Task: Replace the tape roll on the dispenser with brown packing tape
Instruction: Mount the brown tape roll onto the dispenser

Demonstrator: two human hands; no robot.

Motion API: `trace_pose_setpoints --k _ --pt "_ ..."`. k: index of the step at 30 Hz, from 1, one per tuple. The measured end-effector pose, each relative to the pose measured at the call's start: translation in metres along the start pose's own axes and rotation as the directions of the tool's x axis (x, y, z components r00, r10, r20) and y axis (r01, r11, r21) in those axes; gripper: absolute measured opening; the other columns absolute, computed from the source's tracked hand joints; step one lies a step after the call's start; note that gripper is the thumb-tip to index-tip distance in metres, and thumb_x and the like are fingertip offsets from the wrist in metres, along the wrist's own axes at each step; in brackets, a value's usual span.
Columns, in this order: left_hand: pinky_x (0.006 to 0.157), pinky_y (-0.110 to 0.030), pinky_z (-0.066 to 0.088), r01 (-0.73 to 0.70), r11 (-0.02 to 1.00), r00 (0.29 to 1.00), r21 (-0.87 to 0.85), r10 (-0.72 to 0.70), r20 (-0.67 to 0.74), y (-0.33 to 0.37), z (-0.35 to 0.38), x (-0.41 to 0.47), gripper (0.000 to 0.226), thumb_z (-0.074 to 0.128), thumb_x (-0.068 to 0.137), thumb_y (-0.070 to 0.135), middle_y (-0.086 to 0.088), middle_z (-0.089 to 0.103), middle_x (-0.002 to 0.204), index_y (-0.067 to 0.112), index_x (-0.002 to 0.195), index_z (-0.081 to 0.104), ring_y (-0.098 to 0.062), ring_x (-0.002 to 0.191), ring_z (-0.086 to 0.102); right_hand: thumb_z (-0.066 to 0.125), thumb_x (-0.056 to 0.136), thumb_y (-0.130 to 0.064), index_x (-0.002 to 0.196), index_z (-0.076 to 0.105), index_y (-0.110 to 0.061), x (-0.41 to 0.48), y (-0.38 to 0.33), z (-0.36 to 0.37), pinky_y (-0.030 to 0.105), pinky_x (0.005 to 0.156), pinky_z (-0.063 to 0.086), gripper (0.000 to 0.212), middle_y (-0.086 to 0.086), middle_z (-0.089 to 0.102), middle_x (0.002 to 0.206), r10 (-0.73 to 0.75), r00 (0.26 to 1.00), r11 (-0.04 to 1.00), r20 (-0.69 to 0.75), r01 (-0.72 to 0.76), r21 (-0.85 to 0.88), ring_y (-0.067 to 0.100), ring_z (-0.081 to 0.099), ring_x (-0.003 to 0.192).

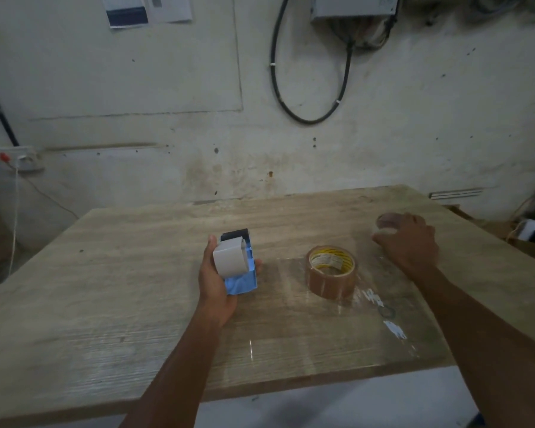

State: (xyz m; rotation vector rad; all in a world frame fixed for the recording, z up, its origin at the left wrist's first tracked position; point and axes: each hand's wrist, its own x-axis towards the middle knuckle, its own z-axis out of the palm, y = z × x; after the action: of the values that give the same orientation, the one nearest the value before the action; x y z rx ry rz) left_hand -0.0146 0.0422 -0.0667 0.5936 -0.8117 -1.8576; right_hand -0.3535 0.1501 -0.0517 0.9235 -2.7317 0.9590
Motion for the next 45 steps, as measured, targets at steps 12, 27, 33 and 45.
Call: trace_pose_setpoints --k 12,27,33,45 --pt "0.064 -0.036 0.063 0.021 0.999 1.000 -0.031 -0.021 -0.013 0.001 0.004 -0.002 0.053 0.049 0.100 0.054 -0.009 0.075 0.077 0.013 0.083 0.078 -0.024 0.064 0.072 0.064 0.081 -0.057 0.144 0.035 -0.005 0.000 -0.004 -0.002 0.050 0.101 0.041 0.086 0.020 0.037 0.147 0.060 0.993 0.993 0.102 -0.048 -0.112 0.045 0.042 0.129" --pt "0.061 -0.035 0.062 0.019 0.999 0.999 0.028 -0.017 -0.043 0.002 0.005 -0.006 0.048 0.050 0.099 0.053 -0.012 0.074 0.083 0.011 0.097 0.072 -0.030 0.076 0.067 0.051 0.071 -0.083 0.145 0.044 -0.023 -0.080 -0.080 -0.025 0.055 0.111 0.034 0.095 0.008 0.043 0.153 -0.350 0.835 0.921 0.426 0.389 -0.005 0.034 0.038 0.139" --pt "0.060 -0.035 0.062 0.029 0.999 0.999 0.029 -0.028 -0.046 0.002 0.004 -0.007 0.049 0.051 0.097 0.054 -0.014 0.073 0.087 0.009 0.101 0.072 -0.031 0.075 0.068 0.035 0.070 -0.091 0.142 0.045 -0.016 -0.106 -0.087 -0.015 0.052 0.107 0.036 0.104 0.011 0.046 0.148 -0.318 0.856 0.826 0.409 0.461 -0.324 0.037 0.036 0.138" --pt "0.056 -0.035 0.061 0.025 1.000 0.999 0.012 -0.025 -0.033 0.000 0.004 -0.004 0.048 0.050 0.100 0.051 -0.014 0.075 0.082 0.009 0.097 0.073 -0.028 0.062 0.072 0.079 0.069 -0.058 0.115 0.062 -0.026 -0.111 -0.085 -0.018 0.031 0.079 0.050 0.059 -0.006 0.058 0.106 -0.367 0.927 0.860 0.072 0.308 0.407 0.016 0.059 0.093"
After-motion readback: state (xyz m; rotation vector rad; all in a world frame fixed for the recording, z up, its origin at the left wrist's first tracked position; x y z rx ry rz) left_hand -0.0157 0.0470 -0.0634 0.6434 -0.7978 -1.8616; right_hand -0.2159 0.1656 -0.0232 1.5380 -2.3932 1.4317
